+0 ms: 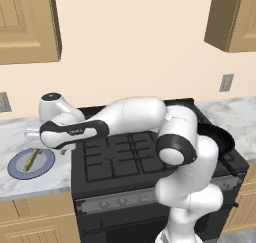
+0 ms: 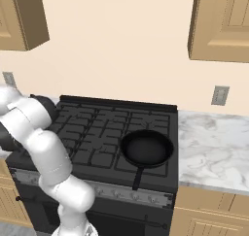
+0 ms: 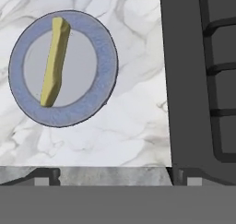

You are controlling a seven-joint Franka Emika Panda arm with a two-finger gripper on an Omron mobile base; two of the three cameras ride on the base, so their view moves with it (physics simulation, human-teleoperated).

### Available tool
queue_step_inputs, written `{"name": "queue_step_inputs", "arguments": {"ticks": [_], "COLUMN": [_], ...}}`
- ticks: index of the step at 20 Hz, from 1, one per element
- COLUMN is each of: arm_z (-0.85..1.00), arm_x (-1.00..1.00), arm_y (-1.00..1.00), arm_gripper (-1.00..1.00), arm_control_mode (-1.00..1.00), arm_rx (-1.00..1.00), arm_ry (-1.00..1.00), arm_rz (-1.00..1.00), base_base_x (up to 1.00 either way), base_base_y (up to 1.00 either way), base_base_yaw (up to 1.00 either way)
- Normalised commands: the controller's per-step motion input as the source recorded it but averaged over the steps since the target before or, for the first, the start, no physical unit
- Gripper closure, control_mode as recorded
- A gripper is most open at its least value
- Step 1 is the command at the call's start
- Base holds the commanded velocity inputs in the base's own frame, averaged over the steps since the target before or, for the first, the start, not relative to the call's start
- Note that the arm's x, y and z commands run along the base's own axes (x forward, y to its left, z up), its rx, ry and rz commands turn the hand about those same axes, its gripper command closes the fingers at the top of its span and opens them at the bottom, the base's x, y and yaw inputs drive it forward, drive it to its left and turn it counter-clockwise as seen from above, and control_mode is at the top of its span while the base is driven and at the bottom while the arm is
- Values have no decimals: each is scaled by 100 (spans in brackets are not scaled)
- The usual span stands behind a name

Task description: Pick up the butter stick and place it in the pan. Then turn on the burner for the pan.

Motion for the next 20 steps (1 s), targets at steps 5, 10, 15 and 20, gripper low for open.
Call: {"name": "queue_step_inputs", "arguments": {"ticks": [5, 10, 15, 20], "arm_z": [-11, -9, 0, 0], "arm_x": [31, 21, 4, 7], "arm_y": [27, 31, 21, 17], "arm_gripper": [-100, -100, -100, -100], "arm_control_mode": [-100, -100, -100, -100], "arm_rx": [0, 0, 0, 0], "arm_ry": [0, 0, 1, 2], "arm_rz": [0, 0, 0, 0], "base_base_x": [0, 0, 0, 0], "base_base_y": [0, 0, 0, 0], "base_base_yaw": [0, 0, 0, 0]}}
